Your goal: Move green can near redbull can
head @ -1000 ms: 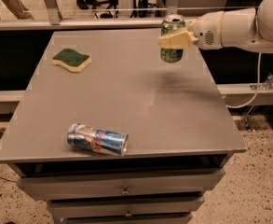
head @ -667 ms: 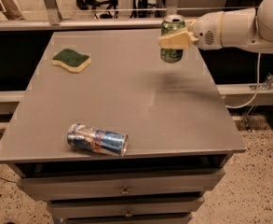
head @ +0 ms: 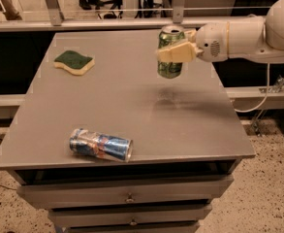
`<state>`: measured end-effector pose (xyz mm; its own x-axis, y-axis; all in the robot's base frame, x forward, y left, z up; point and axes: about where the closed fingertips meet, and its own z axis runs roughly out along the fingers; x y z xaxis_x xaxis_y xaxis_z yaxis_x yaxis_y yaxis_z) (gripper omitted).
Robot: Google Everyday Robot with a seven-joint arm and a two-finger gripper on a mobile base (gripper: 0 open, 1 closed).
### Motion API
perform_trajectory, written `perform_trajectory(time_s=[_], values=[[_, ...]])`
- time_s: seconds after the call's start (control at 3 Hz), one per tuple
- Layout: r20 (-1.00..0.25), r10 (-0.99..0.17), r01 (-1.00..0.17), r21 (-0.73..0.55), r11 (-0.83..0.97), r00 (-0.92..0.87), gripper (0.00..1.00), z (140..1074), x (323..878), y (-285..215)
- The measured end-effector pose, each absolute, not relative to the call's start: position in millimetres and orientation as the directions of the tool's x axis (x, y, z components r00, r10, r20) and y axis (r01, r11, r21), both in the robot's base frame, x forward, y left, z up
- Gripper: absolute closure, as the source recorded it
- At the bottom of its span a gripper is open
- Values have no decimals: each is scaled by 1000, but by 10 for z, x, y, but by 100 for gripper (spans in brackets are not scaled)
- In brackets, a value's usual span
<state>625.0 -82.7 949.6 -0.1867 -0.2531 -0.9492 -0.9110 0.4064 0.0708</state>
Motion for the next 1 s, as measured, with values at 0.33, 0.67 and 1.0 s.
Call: perform_trajectory(time_s=[0.33,0.67,1.0], values=[[-955,-221,-937,119,330,-199,100,9514,5761,-637],[-959,-186,-958,167,232,-212,100,9338,5266,-379],[-961,-195,-971,160,177,-194,100,9193,5070,-228]])
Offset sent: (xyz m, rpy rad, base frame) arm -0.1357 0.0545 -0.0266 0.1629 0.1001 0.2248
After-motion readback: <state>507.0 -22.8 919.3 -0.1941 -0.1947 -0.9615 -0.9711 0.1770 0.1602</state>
